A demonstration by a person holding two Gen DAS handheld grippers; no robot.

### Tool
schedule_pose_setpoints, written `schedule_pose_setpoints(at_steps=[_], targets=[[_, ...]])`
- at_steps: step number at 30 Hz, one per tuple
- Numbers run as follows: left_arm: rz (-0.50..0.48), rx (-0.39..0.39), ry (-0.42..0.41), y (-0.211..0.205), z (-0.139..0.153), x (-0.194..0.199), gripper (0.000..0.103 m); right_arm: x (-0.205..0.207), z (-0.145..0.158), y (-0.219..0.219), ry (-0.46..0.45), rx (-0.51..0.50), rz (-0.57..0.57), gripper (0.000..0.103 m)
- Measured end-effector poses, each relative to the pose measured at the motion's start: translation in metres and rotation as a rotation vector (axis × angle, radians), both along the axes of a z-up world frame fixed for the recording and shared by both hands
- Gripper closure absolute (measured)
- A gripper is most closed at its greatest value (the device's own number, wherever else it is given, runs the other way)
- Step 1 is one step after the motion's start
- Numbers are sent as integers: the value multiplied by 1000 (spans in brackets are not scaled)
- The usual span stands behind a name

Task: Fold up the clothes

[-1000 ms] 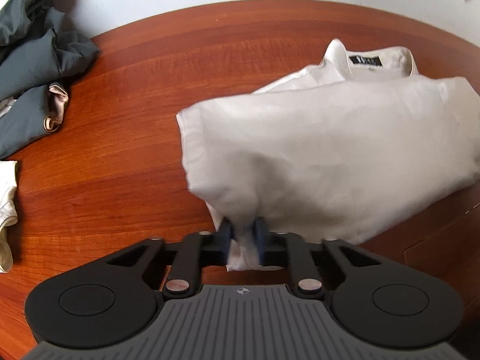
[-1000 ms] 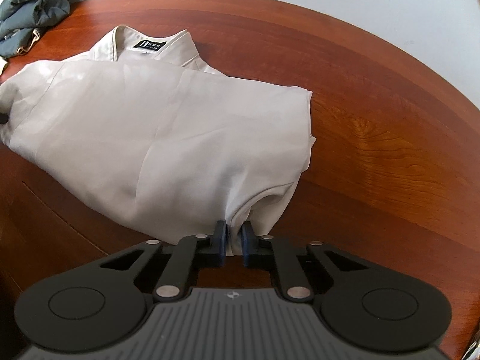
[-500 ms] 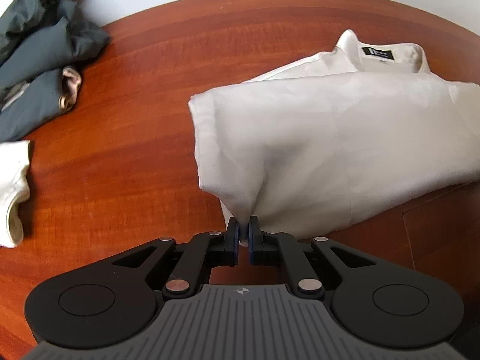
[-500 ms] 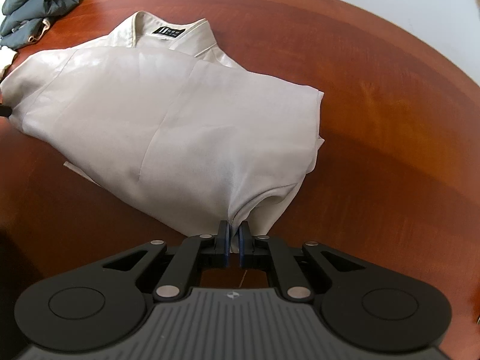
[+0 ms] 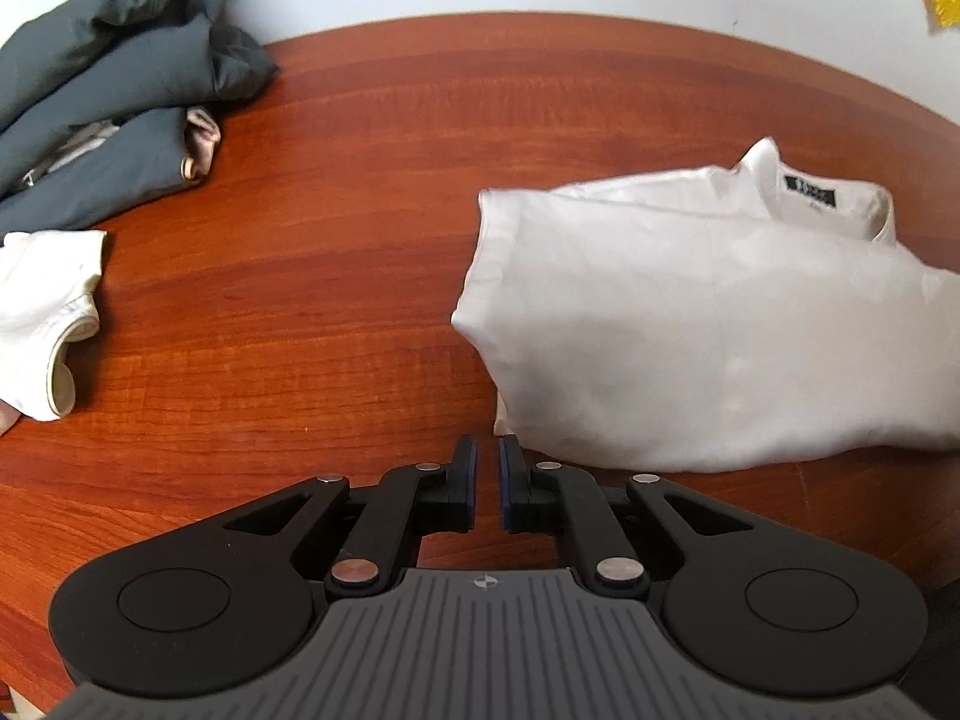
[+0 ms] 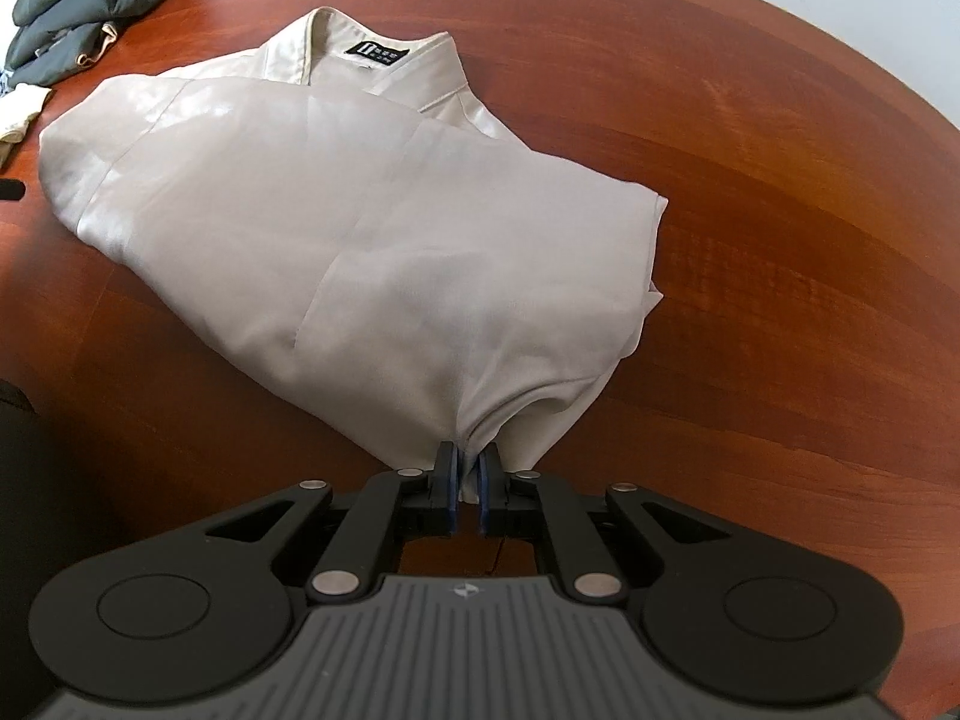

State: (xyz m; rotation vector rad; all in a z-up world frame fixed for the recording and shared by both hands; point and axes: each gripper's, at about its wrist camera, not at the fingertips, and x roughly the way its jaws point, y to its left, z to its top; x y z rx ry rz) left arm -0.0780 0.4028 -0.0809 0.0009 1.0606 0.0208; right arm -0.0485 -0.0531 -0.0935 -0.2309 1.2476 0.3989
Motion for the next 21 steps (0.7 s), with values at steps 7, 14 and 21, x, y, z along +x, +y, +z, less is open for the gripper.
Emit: schedule_pose_setpoints(at_steps=[7,14,21], targets=[[-94,6,-27,-29,8,-1,82,-11,13,0,-46,-28,-3,82],[-227,11,-37,-71,11,-3,73,-22,27,-10,-86,-46,-19,70],[-353,19,-43,-118,15,-4,67,-11,39,-20,-141,-72,17,60]])
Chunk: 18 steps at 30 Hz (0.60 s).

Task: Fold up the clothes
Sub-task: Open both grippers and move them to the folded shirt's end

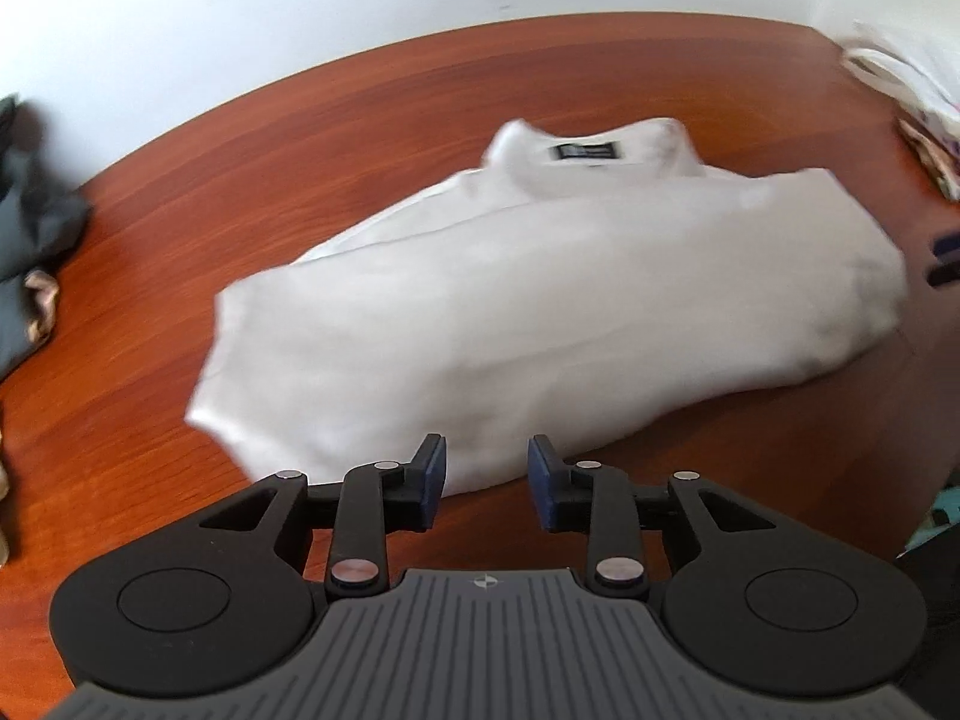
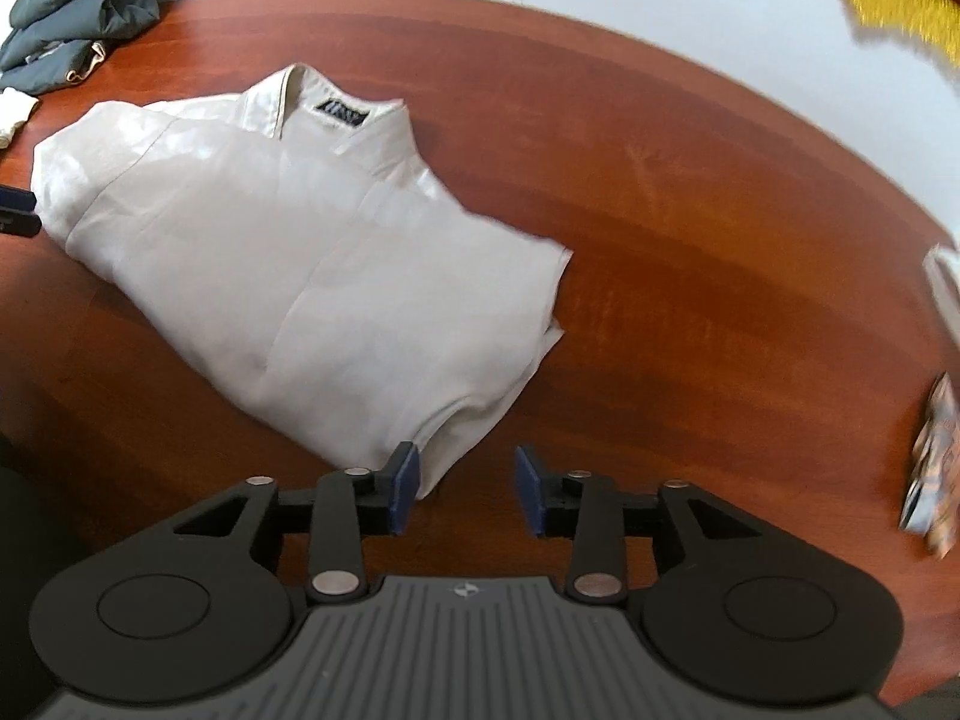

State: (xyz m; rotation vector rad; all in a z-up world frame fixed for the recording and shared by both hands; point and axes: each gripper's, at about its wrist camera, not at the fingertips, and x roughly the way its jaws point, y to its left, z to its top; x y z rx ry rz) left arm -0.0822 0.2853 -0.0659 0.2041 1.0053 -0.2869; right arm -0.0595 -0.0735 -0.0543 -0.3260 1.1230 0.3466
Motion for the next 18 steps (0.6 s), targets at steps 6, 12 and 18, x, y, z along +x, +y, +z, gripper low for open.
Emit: schedule_pose_setpoints(at_steps=[6,12,18], targets=[[9,24,-40,-37,5,-6,64,24,4,-14,-23,-10,138,60],[108,54,-64,-87,5,-19,62,46,-1,-26,-33,-13,423,55],[261,42,-44,-137,1,-37,60,52,-5,-37,-63,-54,763,52]])
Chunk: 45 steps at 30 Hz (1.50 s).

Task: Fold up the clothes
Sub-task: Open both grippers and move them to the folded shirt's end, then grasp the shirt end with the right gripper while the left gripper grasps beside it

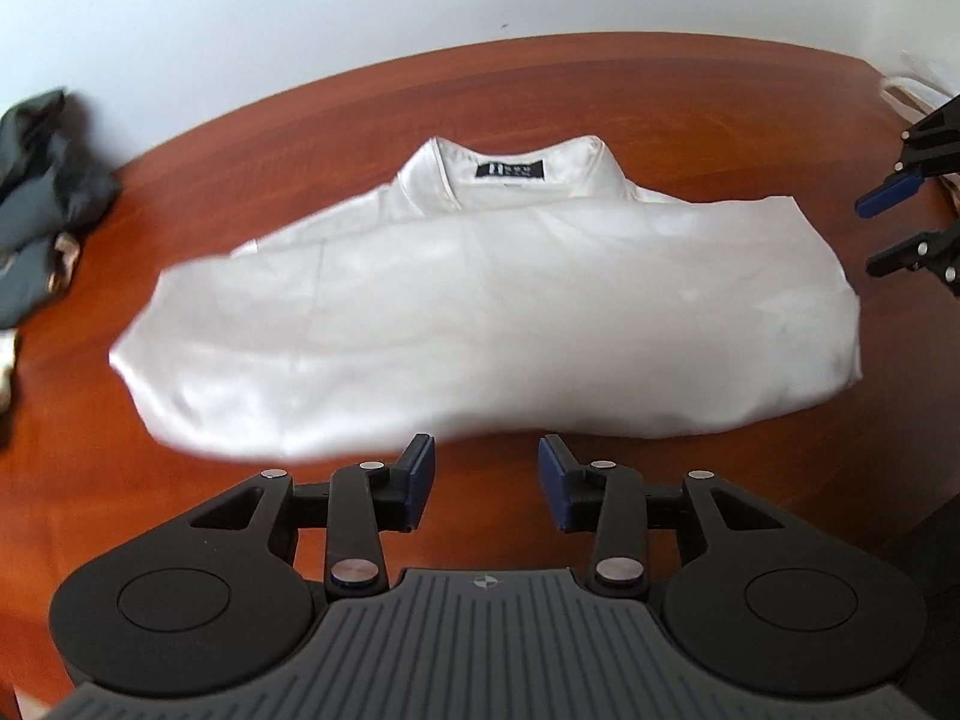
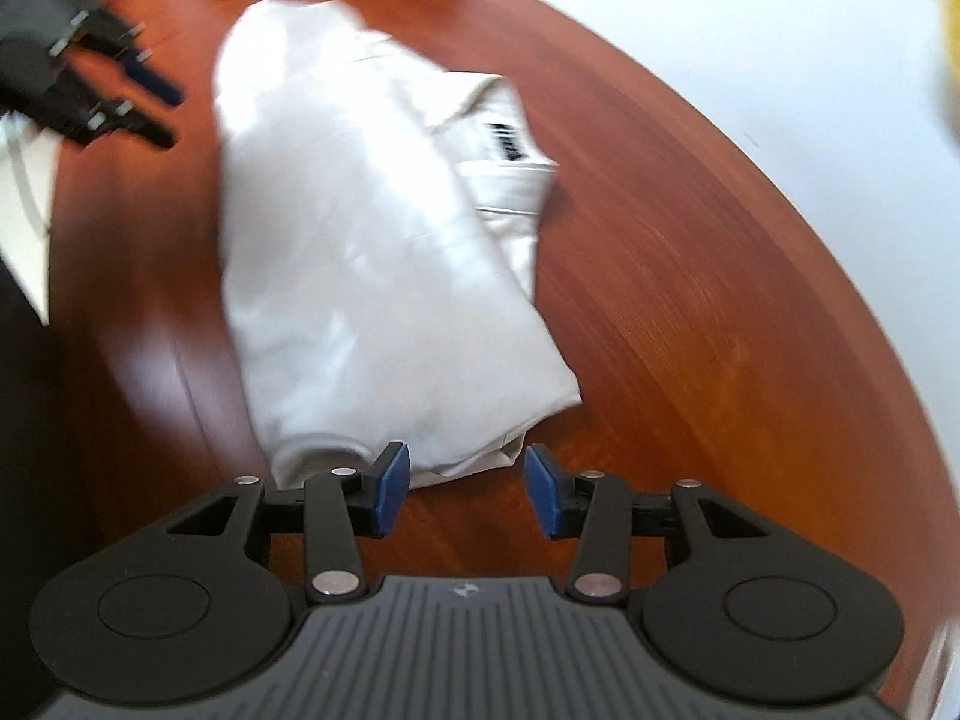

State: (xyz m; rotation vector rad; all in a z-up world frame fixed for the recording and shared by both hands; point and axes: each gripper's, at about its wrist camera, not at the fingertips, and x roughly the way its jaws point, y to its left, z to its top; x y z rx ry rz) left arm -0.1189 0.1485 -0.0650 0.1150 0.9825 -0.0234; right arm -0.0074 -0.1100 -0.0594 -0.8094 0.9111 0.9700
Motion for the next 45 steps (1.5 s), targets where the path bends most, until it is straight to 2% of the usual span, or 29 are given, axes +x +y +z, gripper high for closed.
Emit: schedule_pose_setpoints(at_steps=[2,8,13,20,24,29,37,39,40,45], targets=[[58,-3,3,-23,-1,-6,59,0,-3,-5,-20,-13,116,49],[127,-18,-8,-75,-3,-16,58,-5,-14,-16,-83,-49,394,44],[125,-23,-13,-114,-7,-12,56,-15,-23,-22,-147,-45,619,43],[105,-31,6,-158,-16,-5,53,-27,-33,-15,-164,-55,853,42],[74,0,14,-182,-22,-1,52,-35,-43,-10,-192,-66,984,43],[55,41,9,-196,-26,1,51,-40,-49,-8,-222,-74,1054,44],[44,119,14,-203,-33,5,50,-36,-58,-6,-246,-81,1089,73],[33,135,15,-205,-35,6,49,-33,-57,-5,-229,-75,1074,87],[26,142,15,-207,-36,6,49,-32,-55,-4,-219,-68,1060,90],[-34,183,19,-215,-46,12,49,-23,-44,1,-164,-35,984,93]])
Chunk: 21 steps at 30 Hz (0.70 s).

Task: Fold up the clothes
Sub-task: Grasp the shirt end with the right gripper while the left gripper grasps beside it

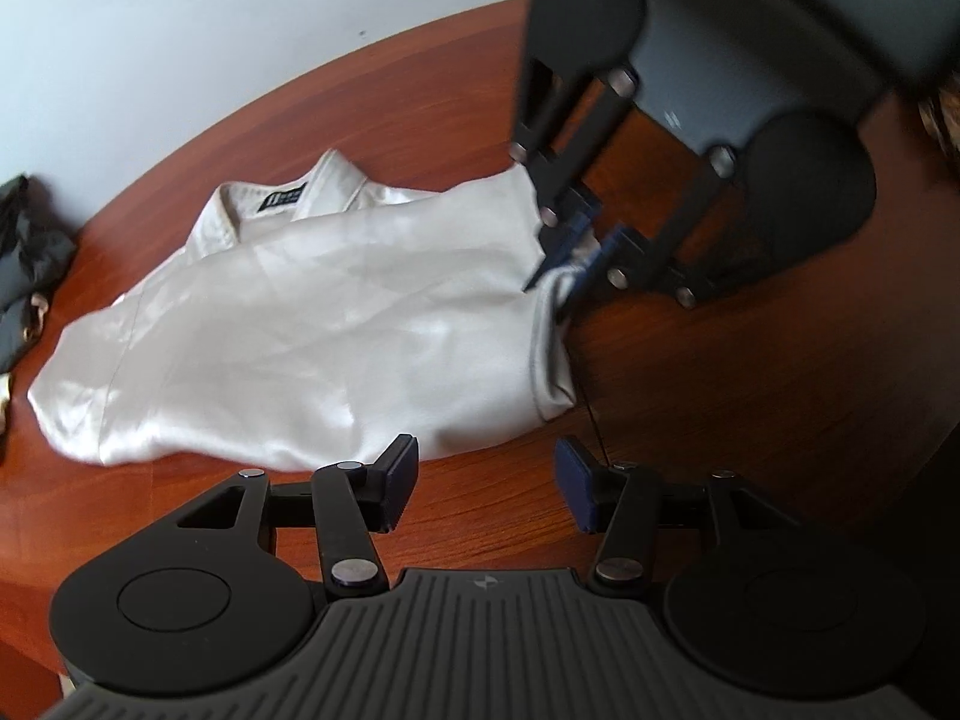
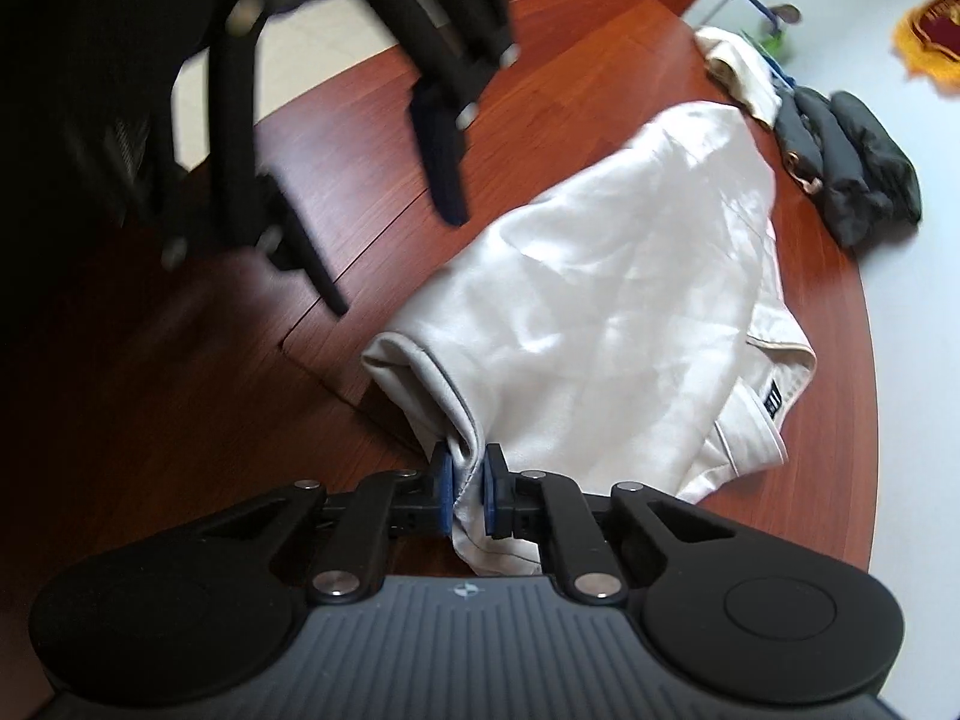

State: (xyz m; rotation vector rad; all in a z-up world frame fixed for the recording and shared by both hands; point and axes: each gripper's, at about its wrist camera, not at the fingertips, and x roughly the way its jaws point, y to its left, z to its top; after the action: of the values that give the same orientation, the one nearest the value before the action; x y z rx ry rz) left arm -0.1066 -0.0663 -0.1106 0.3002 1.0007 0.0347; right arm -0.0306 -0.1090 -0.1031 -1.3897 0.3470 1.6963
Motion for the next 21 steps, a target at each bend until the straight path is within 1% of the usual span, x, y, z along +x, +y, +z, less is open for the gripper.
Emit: schedule_pose_setpoints(at_steps=[10,15,16,17,18,19,20,21], targets=[[-107,112,-29,-13,-8,20,49,20,23,2,104,43,-141,93],[-142,185,-71,-17,-11,29,49,31,28,8,126,47,-180,93],[-143,189,-81,-16,-11,31,53,31,29,9,126,47,-182,93],[-143,188,-85,-15,-11,33,60,31,29,10,127,46,-185,92],[-141,185,-86,-13,-11,34,80,32,28,10,127,42,-186,92],[-140,182,-86,-12,-11,35,88,31,28,8,122,42,-185,89],[-132,166,-82,-9,-10,36,88,31,28,7,113,51,-183,79],[-120,149,-80,-6,-10,37,89,30,29,4,99,68,-178,63]])
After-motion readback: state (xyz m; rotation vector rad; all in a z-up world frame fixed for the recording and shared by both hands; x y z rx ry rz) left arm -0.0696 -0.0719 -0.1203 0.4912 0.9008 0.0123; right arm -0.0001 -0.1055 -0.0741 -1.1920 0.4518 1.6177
